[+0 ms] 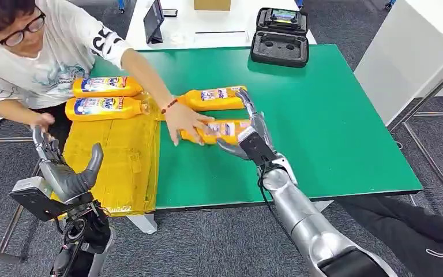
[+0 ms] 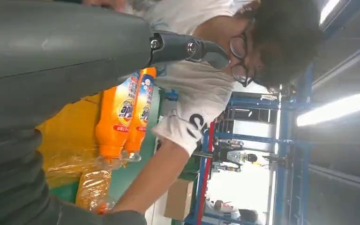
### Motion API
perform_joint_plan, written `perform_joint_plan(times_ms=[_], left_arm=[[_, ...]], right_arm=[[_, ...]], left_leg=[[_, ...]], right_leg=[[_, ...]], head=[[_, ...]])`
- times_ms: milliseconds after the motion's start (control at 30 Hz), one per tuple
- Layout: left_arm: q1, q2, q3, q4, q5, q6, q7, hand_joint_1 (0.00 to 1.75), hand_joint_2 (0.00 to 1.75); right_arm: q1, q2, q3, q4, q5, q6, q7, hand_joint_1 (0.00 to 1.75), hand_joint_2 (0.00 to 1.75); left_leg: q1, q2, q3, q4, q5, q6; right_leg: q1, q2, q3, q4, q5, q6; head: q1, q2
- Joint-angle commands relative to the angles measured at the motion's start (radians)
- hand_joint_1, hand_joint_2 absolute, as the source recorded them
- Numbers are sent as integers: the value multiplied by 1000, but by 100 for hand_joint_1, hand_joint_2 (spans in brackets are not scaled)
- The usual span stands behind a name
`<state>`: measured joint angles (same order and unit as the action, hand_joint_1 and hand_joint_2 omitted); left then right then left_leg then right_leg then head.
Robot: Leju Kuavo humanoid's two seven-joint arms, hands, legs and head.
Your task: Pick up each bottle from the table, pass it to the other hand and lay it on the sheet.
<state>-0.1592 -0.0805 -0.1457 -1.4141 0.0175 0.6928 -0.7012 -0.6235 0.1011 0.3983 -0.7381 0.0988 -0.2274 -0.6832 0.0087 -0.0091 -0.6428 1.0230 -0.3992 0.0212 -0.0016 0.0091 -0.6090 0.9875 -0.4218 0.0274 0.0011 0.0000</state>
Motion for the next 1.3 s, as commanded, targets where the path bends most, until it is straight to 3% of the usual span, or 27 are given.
perform_joint_plan(times_ms=[33, 500, 733, 800, 900, 1300], left_arm=[[-15, 9, 0, 38, -3, 0, 3, 0, 175], [-26, 9, -8, 67, 3, -23, 3, 0, 175], [-40, 21, -9, 89, 2, -22, 3, 0, 175], [-40, 21, -9, 89, 2, -22, 3, 0, 175], [-32, 27, -3, 83, 4, -22, 3, 0, 175], [-20, 31, 11, 89, 6, -19, 3, 0, 175]], right_arm=[[-45, 4, 16, 78, 1, 2, 2, 0, 175], [-40, -9, 56, 108, 40, 16, 46, 0, 175], [-84, -54, 134, 153, 98, 165, 205, 0, 175], [-84, -54, 134, 153, 98, 165, 205, 0, 175], [-125, -81, 185, 146, 142, 257, 263, 0, 175], [-220, -211, 288, -23, 234, 506, 430, 0, 175]], left_leg=[[0, 1, 5, -1, -2, -1], [0, 0, 4, -1, -1, -1], [-1, -1, 3, -1, -1, 0], [-1, 0, 5, -1, -1, 0], [-1, 0, 4, 0, -1, 0], [-1, 1, 3, 0, -2, 0]], right_leg=[[0, 0, 4, -1, -2, 0], [0, -1, 4, -1, -1, 0], [0, -2, 3, 0, -1, 0], [0, -1, 4, 0, -2, 0], [0, -1, 3, 0, -1, 0], [-1, -1, 2, 1, -2, 0]], head=[[0, 0], [0, 0], [0, 0], [0, 0], [0, 0], [0, 0]])
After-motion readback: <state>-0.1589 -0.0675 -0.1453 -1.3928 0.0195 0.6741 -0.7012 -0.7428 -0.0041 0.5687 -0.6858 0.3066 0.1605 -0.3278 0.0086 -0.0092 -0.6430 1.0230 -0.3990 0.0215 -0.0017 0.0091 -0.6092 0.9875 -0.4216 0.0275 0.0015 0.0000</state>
